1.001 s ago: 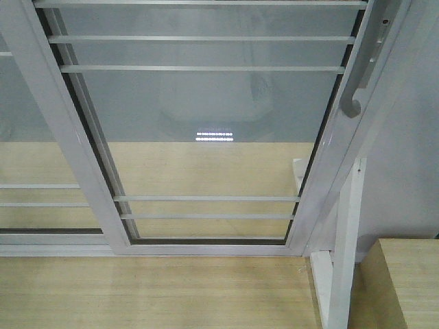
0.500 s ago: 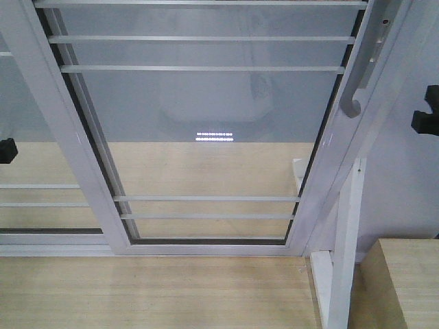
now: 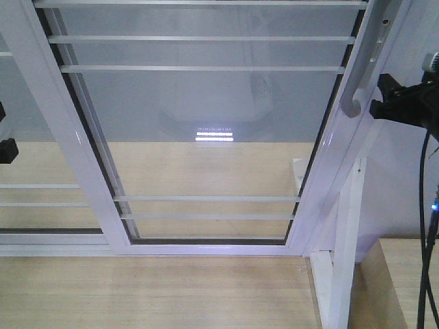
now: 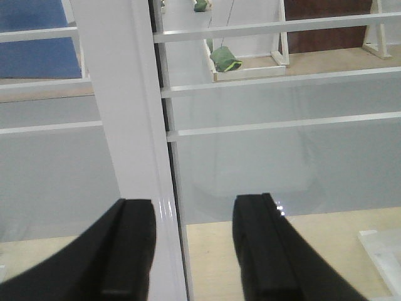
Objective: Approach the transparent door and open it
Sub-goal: 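Reach the right gripper to the silver door handle and grasp it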
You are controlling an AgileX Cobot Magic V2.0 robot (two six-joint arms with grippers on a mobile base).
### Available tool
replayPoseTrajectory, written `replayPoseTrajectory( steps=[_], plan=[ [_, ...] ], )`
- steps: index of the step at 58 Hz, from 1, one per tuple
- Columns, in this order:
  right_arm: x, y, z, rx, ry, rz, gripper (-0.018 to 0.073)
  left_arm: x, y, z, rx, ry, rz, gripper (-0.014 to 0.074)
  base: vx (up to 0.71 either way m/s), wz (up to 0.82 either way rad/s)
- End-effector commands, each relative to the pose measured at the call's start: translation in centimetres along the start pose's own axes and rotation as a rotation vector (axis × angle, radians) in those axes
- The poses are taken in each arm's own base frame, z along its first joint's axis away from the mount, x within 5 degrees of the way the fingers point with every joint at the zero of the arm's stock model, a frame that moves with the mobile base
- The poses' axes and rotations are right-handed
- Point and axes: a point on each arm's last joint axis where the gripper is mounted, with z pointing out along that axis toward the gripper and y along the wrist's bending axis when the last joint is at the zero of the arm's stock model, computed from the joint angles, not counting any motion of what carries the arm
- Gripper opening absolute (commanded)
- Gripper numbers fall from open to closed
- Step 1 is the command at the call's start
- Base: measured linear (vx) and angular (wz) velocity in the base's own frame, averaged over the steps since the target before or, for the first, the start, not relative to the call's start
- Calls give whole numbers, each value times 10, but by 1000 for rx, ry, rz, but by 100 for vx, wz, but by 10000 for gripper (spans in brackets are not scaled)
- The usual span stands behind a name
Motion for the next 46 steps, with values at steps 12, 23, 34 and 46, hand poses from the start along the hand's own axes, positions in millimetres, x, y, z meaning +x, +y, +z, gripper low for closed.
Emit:
replayPoseTrajectory(
  steps=[12,23,34,46],
  plan=[
    [-39,-3,48,-54,-197,-38,529,-20,1,-2,-10,-123,-18,433,0,0],
    [-48,-7,75,-59,-219,-54,529,-20,1,-2,-10,-123,-18,433,0,0],
    [-49,-8,94,-75,-226,-21,529,-20,1,-2,-10,-121,-18,433,0,0],
    [-48,-10,109,-80,-233,-4,518,-20,1,-2,-10,-119,-18,433,0,0]
  ],
)
